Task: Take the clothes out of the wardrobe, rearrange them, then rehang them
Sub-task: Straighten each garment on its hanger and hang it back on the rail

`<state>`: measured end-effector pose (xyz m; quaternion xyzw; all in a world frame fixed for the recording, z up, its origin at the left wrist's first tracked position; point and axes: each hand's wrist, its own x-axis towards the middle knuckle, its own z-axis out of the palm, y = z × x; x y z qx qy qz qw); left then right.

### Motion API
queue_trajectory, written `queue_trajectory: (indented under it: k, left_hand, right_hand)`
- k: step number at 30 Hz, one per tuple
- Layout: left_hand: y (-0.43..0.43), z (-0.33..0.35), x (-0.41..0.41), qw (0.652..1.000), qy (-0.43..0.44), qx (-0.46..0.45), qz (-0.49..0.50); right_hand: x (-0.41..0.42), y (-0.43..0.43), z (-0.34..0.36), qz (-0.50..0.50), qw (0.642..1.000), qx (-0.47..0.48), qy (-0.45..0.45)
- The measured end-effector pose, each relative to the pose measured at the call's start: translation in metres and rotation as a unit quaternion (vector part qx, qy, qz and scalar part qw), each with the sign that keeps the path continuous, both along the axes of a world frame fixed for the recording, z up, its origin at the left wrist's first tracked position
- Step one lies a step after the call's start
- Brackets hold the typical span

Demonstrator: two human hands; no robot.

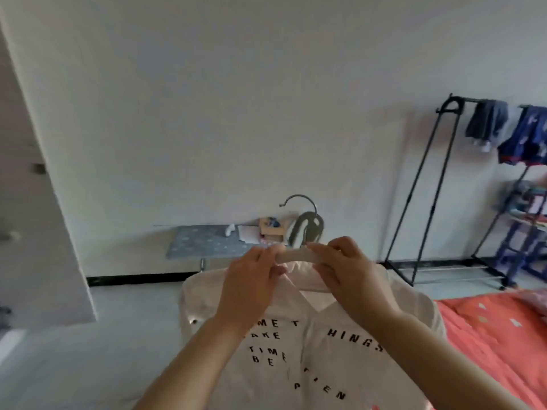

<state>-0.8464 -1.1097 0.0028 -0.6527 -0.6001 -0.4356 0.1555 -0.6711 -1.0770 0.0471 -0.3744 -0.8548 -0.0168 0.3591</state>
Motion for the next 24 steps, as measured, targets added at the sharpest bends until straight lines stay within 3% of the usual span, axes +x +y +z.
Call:
queue_trajectory:
  k: [5,14,24]
  left_hand:
    - [-0.017,0.020,-0.123,0.991,0.036,0.037,0.127]
    - [-0.024,0.046,-0.301,0.931,0.133,0.040,0.338]
    - [-0.052,0.067,-0.449,0.868,0.105,0.051,0.482]
  right_hand:
    - [-0.129,0.024,0.023,0.082,0.994,0.054,-0.055]
    - [-0.339,0.087,0.036,0.254,0.962,0.101,0.003]
    - [-0.556,0.101,0.056,0.382,0.901,0.203,0.038]
